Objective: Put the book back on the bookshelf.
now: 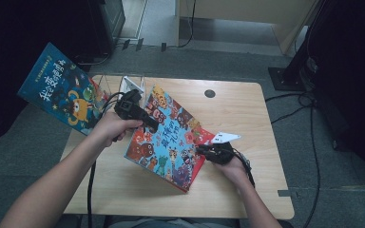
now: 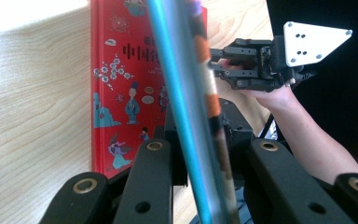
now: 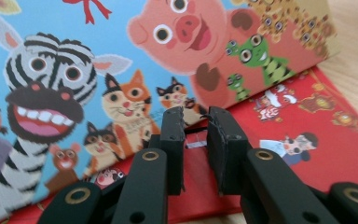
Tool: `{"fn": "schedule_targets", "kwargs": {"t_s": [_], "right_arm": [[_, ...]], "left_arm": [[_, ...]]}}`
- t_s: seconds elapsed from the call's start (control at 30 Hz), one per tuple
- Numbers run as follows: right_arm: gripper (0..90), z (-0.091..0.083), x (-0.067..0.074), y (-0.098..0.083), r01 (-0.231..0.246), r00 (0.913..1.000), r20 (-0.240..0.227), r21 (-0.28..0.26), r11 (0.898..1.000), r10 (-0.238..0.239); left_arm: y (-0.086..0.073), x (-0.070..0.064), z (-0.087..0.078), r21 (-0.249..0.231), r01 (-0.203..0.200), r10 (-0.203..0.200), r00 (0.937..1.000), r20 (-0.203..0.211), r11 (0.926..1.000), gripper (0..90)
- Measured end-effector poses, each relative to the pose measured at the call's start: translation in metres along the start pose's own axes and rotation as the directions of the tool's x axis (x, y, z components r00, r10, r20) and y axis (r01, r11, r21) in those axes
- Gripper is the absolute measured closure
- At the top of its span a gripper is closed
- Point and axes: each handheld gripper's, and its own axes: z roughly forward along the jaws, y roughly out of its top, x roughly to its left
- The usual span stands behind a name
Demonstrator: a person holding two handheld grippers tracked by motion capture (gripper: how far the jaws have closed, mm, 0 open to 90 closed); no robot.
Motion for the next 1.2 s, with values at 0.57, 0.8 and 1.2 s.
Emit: {"fn": "schedule_targets", "kwargs": {"t_s": [0.57, 0.8, 1.2], "right_arm": [[71.1, -0.012, -0.014, 0.008, -0.054, 0.9983, -0.021, -0.017, 0.998, 0.054], [68.8, -0.008, -0.015, 0.013, -0.049, 0.9988, -0.01, -0.02, 0.999, 0.049], [63.4, 0.01, -0.019, 0.022, -0.037, 0.9993, 0.006, 0.008, 0.999, 0.037]], "left_arm": [[-0.002, -0.022, -0.036, 0.023, -0.07, 0.071, 0.9962, -0.05, 0.9973, 81.6], [-0.027, -0.014, -0.068, -0.035, -0.036, 0.034, 0.9986, -0.04, 0.9987, 81.5], [-0.074, 0.008, -0.113, -0.129, 0.042, -0.052, 0.9957, -0.077, 0.9908, 81.3]]}}
